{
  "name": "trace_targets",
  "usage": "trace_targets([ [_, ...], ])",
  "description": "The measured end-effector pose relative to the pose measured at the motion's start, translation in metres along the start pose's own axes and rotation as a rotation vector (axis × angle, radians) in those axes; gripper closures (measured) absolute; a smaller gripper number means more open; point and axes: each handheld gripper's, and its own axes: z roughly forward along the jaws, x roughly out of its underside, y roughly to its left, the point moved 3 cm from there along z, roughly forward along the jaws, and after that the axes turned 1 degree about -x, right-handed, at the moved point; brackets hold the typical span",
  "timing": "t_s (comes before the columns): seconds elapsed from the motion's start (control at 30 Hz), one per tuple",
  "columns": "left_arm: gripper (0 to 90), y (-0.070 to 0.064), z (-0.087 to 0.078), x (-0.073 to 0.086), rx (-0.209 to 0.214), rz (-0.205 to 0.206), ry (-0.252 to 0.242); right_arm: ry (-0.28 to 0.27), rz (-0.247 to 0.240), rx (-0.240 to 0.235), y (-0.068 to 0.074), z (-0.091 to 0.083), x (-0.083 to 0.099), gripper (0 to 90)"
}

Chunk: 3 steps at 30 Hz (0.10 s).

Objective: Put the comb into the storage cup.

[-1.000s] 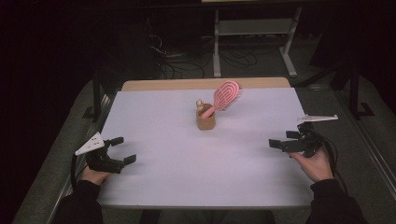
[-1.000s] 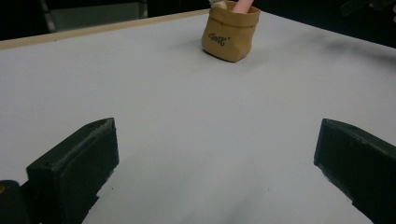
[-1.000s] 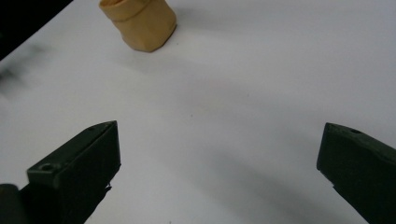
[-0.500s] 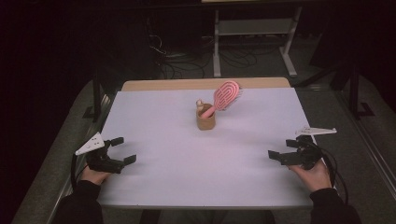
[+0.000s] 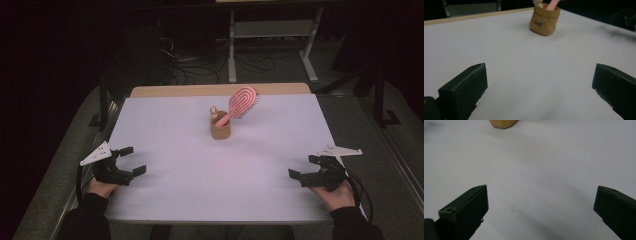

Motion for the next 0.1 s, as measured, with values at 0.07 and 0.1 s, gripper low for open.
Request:
trace_targets([
  [0.07, 0.0, -0.0004, 0.0001, -0.0003, 0.005, -0.010, -0.008, 0.010, -0.004, 0.003, 0.0020, 0.0010, 0.0022, 0.0],
  [0.1, 0.0, -0.0004, 0.0002, -0.0001, 0.006, -0.010, -0.007, 0.012, -0.011, 0.004, 0.0028, 0.0022, 0.0030, 0.0],
])
